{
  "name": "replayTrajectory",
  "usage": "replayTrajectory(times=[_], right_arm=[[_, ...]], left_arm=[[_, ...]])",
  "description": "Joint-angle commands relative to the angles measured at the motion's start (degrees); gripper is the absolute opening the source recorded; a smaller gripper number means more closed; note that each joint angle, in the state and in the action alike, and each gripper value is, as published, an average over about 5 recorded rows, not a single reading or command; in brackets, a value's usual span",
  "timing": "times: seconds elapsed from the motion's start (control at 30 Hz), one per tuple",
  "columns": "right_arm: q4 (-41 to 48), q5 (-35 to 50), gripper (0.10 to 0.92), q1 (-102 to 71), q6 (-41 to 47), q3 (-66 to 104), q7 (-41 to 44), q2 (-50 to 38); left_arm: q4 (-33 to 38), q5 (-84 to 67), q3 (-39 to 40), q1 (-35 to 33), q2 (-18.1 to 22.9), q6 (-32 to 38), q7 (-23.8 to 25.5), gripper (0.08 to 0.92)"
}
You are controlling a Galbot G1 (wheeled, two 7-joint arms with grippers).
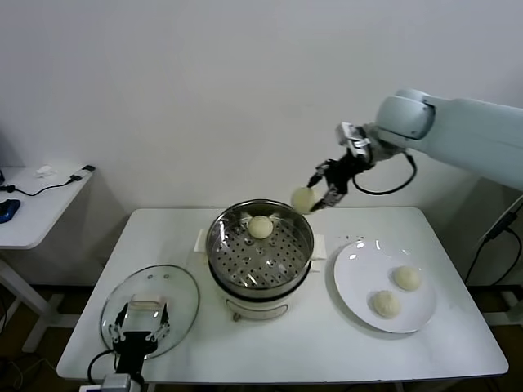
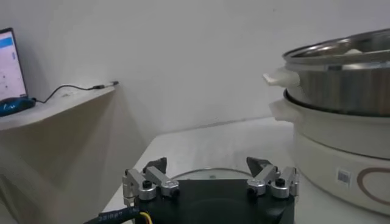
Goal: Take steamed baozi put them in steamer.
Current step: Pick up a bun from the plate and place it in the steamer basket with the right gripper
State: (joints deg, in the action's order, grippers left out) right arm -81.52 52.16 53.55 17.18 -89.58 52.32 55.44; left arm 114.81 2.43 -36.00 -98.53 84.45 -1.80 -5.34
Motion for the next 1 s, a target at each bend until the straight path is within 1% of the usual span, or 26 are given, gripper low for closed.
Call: replayTrajectory(times=[0.03, 0.23, 0.57, 1.0], right_arm=[[-0.71, 9.11, 0.628, -0.82, 5.05, -2.61, -6.55, 16.51], [4.86, 6.57, 0.628, -7.58, 6.32, -3.16, -9.48, 21.51], [12.94, 0.83, 0.628, -15.34, 6.94, -3.32, -11.02, 24.97], [14.74, -0.39, 0.634, -18.64, 7.1, -1.67, -12.8, 25.0]], left_arm=[[0.36, -0.07, -0.03, -0.03, 0.01, -0.11, 0.04, 0.823], [0.4, -0.1, 0.02, -0.12, 0.64, 0.13, 0.01, 0.823], [0.0, -0.25, 0.08, 0.26, 0.82, 0.09, 0.04, 0.823], [0.07, -0.33, 0.16, 0.37, 0.67, -0.08, 0.09, 0.823]])
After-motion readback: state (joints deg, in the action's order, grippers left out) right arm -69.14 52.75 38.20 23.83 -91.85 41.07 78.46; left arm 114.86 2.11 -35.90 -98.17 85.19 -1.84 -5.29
